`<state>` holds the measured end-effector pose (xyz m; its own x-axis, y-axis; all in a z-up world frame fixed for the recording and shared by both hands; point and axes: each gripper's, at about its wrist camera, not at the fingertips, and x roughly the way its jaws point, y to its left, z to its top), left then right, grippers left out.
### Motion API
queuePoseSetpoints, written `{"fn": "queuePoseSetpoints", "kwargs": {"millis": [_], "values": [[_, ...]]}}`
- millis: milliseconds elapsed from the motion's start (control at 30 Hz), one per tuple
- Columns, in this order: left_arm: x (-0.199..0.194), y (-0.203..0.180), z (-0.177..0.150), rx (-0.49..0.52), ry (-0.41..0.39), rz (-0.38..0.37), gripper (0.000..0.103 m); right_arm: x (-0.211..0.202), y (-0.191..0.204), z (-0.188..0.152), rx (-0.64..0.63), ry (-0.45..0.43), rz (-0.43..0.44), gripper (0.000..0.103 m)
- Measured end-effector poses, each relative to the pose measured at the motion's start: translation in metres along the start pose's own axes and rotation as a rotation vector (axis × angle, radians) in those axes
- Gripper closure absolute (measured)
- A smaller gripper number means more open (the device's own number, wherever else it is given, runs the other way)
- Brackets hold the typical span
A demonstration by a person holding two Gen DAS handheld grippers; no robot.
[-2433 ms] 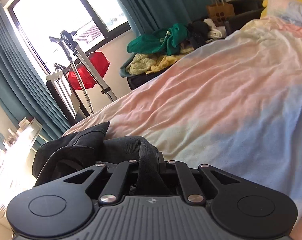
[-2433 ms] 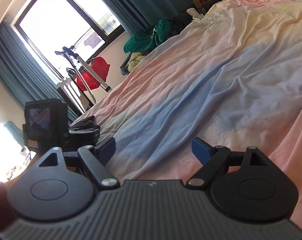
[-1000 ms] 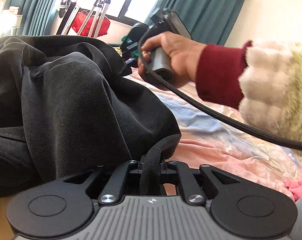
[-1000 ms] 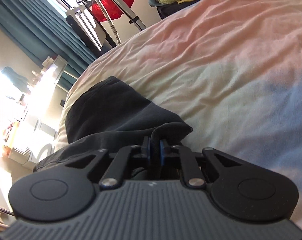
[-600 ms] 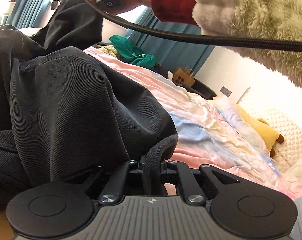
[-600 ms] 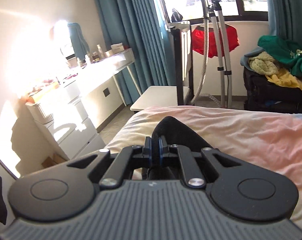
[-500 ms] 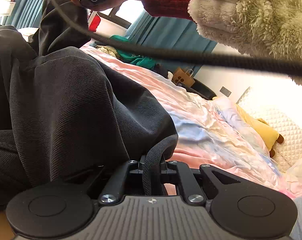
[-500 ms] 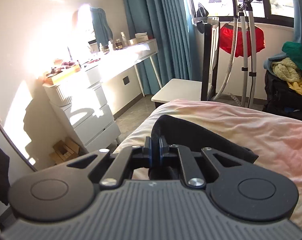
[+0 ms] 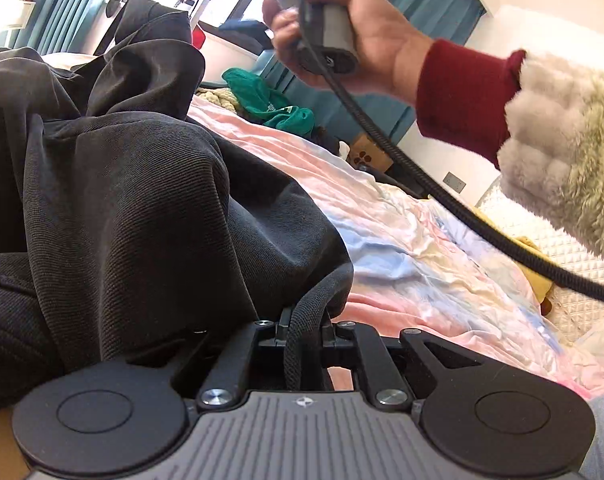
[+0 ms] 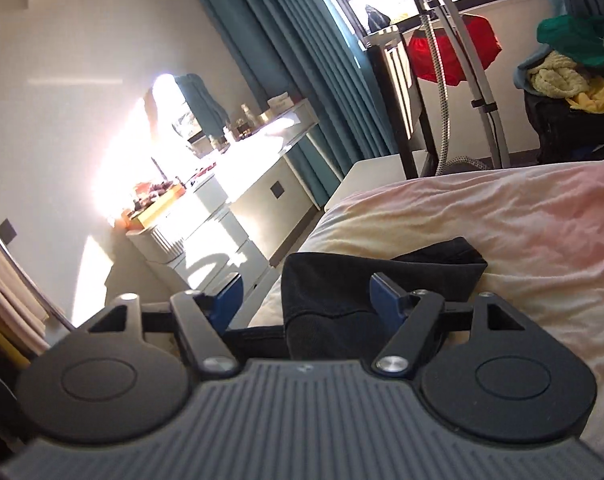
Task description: Fold clothes
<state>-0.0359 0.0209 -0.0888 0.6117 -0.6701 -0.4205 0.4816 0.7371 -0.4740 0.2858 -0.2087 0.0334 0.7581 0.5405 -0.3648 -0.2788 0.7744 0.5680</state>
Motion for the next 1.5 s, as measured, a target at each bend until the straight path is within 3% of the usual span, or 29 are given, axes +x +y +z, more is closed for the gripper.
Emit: {"fn": "queuePoseSetpoints", "kwargs": {"millis": [100,167,267,367,400,467,500,567,600,700,833,933,1033,1133,1267,1333,1400,1500], "values": [[-0.002,0.001,-0.001,0.005,0.003,0.003,0.093,-0.021,-0.068,-0.005,0.192,-0.063,-0.129,0.030],[-0.002,0.002,-0.001,0.007,0.005,0.004,0.093,-0.020,-0.103,-0.020,0.274,-0.015,-0.221,0.029],[-0.001,0.002,-0.002,0.007,0.005,0.001,0.093,-0.007,-0.139,-0.053,0.329,0.081,-0.238,0.032],[0.000,0.001,-0.005,0.014,-0.008,-0.004,0.093,0.008,-0.147,-0.077,0.350,0.111,-0.225,0.039],[0.001,0.001,-0.005,0.016,-0.011,-0.006,0.093,0.015,-0.150,-0.084,0.372,0.127,-0.214,0.045],[0.004,0.002,-0.004,0.013,-0.014,-0.010,0.093,0.025,-0.147,-0.091,0.391,0.136,-0.189,0.066],[0.010,0.002,-0.002,0.011,-0.017,-0.015,0.093,0.027,-0.143,-0.093,0.383,0.131,-0.181,0.084],[0.019,0.000,0.002,0.014,-0.028,-0.027,0.093,0.025,-0.126,-0.090,0.291,0.110,-0.207,0.096],[0.017,-0.004,0.003,0.032,-0.041,-0.040,0.093,0.018,-0.118,-0.086,0.259,0.083,-0.212,0.097],[0.010,-0.014,0.005,0.085,-0.080,-0.081,0.093,-0.016,-0.101,-0.069,0.234,-0.016,-0.204,0.097],[0.007,-0.031,0.007,0.168,-0.104,-0.118,0.092,-0.098,-0.079,-0.039,0.187,-0.164,-0.189,0.097],[0.007,-0.038,0.008,0.197,-0.102,-0.121,0.092,-0.178,-0.059,-0.039,0.084,-0.309,-0.241,0.097],[0.009,-0.039,0.008,0.191,-0.083,-0.090,0.091,-0.244,-0.055,-0.057,0.066,-0.400,-0.325,0.097],[0.012,-0.039,0.008,0.185,-0.064,-0.059,0.091,-0.294,-0.086,-0.089,0.178,-0.415,-0.420,0.097],[0.015,-0.039,0.009,0.177,-0.039,-0.018,0.091,-0.332,-0.174,-0.148,0.619,-0.328,-0.423,0.097],[0.016,-0.040,0.009,0.173,-0.028,0.001,0.091,-0.341,-0.202,-0.173,0.779,-0.300,-0.414,0.095],[0.012,-0.043,0.006,0.166,-0.021,0.014,0.090,-0.350,-0.212,-0.187,0.863,-0.311,-0.442,0.094],[0.007,-0.047,0.001,0.157,-0.011,0.034,0.089,-0.355,-0.213,-0.193,0.885,-0.315,-0.461,0.093]]}}
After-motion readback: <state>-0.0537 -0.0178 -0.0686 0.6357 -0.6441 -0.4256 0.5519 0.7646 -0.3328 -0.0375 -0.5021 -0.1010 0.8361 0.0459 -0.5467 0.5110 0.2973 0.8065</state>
